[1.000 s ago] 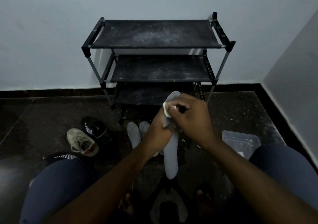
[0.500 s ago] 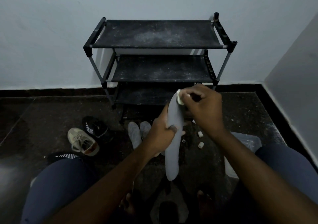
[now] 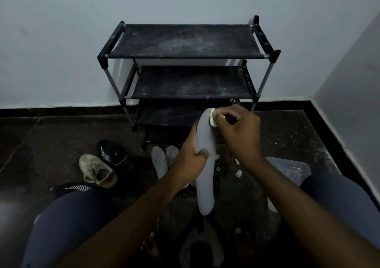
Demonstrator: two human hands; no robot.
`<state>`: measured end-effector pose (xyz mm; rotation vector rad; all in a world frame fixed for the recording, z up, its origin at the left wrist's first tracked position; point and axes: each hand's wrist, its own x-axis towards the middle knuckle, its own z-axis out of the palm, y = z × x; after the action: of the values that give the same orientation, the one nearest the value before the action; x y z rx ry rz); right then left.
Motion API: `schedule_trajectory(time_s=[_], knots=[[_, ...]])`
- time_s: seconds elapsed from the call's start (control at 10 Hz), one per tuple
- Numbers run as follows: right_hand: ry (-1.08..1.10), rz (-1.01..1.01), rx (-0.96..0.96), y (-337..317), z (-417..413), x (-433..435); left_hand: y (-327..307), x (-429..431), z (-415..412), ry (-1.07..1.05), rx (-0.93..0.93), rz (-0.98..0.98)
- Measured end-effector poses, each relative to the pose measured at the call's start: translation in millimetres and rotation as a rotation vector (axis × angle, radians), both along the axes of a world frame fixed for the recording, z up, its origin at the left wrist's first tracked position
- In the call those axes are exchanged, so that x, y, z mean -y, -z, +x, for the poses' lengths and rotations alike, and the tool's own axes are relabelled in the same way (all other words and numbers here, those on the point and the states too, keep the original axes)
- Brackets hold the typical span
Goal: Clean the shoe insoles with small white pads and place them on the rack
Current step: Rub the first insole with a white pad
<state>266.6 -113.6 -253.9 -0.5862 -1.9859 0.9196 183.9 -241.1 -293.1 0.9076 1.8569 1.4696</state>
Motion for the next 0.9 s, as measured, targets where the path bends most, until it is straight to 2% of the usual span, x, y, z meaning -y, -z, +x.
schedule_trajectory(time_s=[0.2, 0.3, 0.5, 0.6, 0.9], knots=[[0.044, -0.139, 0.053, 8, 2, 4, 3, -3, -3, -0.023, 0.001, 0.037], [0.033, -0.127, 0.005, 0, -5, 3, 1, -2, 1, 0.013, -0.055, 0.016], [-0.139, 0.02, 0.038, 3, -2, 33, -1, -2, -2, -0.056, -0.104, -0.015], [-0.096, 0.039, 0.035, 5, -3, 25, -3, -2, -3, -0.07, -0.111, -0.019], [0.046, -0.042, 0.015, 3, -1, 5, -2, -3, 3, -0.017, 0.064, 0.076]])
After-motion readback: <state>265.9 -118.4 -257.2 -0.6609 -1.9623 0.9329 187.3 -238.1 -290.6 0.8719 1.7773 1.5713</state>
